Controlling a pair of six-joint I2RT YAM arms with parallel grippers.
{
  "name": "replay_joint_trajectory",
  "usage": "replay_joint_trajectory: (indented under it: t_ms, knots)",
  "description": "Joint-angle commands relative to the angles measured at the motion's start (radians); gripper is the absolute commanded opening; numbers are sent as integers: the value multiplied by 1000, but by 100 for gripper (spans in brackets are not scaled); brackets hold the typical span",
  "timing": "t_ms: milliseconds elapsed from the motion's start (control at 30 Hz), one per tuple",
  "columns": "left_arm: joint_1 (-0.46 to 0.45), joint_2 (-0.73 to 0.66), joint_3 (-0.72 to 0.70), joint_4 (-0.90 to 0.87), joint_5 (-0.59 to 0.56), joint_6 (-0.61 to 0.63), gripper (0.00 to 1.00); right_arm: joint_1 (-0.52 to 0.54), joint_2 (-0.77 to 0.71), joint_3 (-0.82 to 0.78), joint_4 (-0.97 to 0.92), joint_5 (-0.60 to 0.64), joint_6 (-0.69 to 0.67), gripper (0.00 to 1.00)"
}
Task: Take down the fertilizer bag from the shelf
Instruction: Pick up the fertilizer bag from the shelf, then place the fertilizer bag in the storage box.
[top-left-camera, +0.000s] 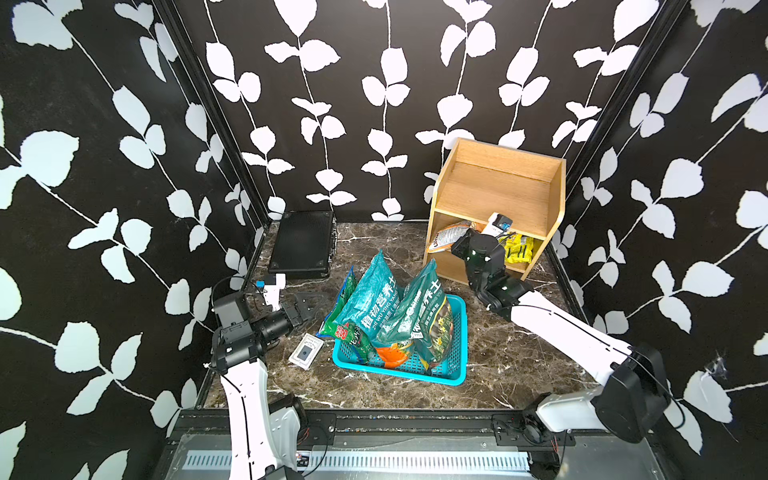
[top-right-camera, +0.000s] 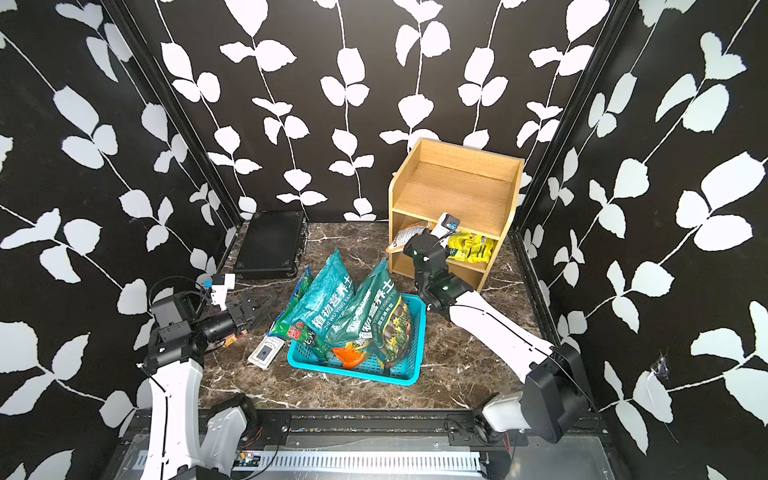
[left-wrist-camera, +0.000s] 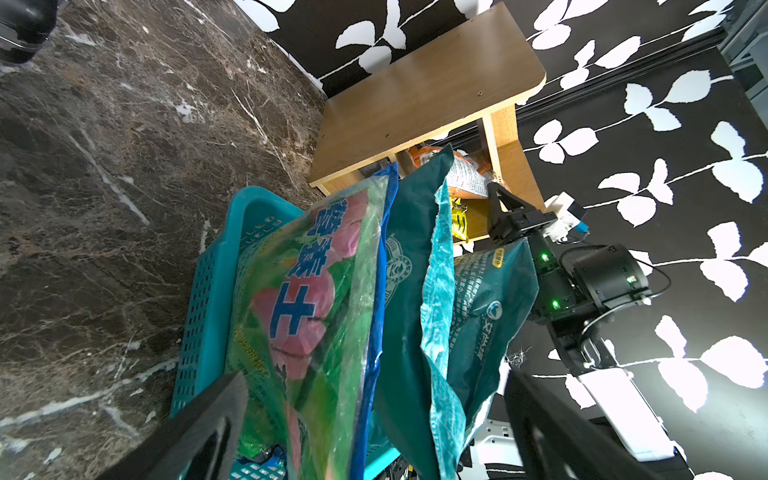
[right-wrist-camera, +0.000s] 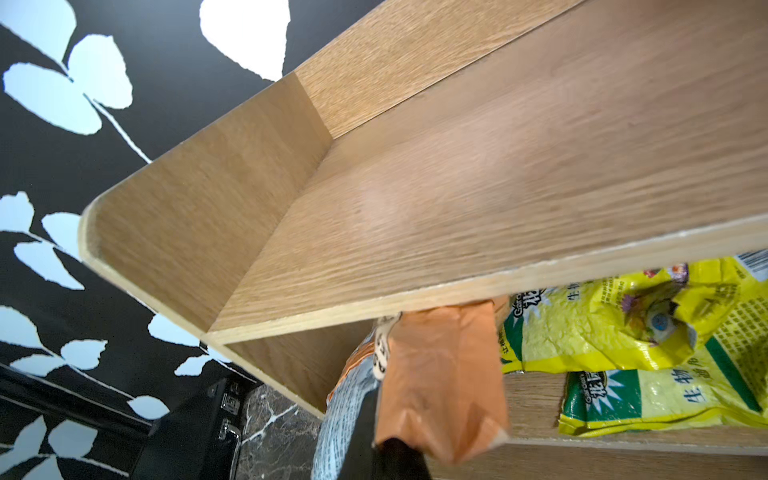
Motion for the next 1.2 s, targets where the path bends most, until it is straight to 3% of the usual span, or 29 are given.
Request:
replay_joint_trajectory:
  t_ms: [0, 367, 600, 800, 1167]
  knots:
    - [6, -2, -8, 16, 19, 11, 99, 40, -93, -5, 123, 28, -75, 0]
    - [6, -3, -10, 15, 17, 10, 99, 113, -315, -73, 33, -17, -245, 0]
    - [7, -2, -10, 15, 15, 8, 99, 115, -401, -44, -116, -127, -285, 0]
    - [5, -3, -11, 16, 15, 8, 99, 115, -401, 1, -238, -260, -304, 0]
    - [5, -2, -11, 16, 16, 8, 99, 115, -398, -62, -271, -431, -268, 0]
